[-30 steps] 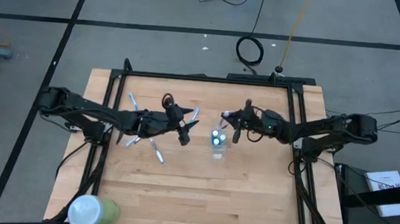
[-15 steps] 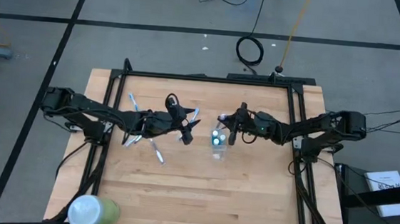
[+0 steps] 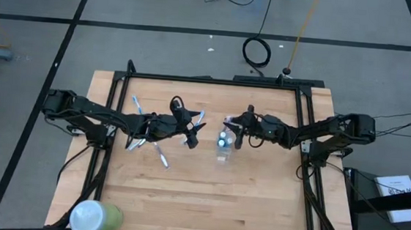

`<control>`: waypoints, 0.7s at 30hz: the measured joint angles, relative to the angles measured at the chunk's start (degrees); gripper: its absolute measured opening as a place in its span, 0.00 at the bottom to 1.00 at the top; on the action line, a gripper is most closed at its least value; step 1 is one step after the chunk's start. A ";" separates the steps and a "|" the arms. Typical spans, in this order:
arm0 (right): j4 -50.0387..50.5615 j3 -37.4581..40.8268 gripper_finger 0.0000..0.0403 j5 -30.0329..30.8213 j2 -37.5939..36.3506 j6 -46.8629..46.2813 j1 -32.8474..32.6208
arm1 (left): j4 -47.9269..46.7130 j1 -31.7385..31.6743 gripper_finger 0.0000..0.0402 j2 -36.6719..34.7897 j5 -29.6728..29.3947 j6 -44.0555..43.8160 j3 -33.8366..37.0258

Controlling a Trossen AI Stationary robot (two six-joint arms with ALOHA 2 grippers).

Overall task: Pick & Place toothbrushing station
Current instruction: Put the violet toothbrush into the transparent organizer

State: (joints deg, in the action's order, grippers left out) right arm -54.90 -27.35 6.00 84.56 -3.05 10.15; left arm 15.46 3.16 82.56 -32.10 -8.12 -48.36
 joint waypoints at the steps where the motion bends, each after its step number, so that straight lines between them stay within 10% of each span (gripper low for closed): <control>1: 0.00 0.02 0.24 0.00 -0.28 0.61 0.00 | -0.14 0.00 0.57 0.00 0.00 0.00 0.00; 21: 11.75 0.04 0.38 16.76 -18.93 14.45 0.02 | -1.75 -0.09 0.57 0.00 0.01 -1.74 -0.09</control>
State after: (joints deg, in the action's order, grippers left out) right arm -43.15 -27.31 22.76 65.64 11.40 10.17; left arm 13.71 3.07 82.56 -32.09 -9.86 -48.45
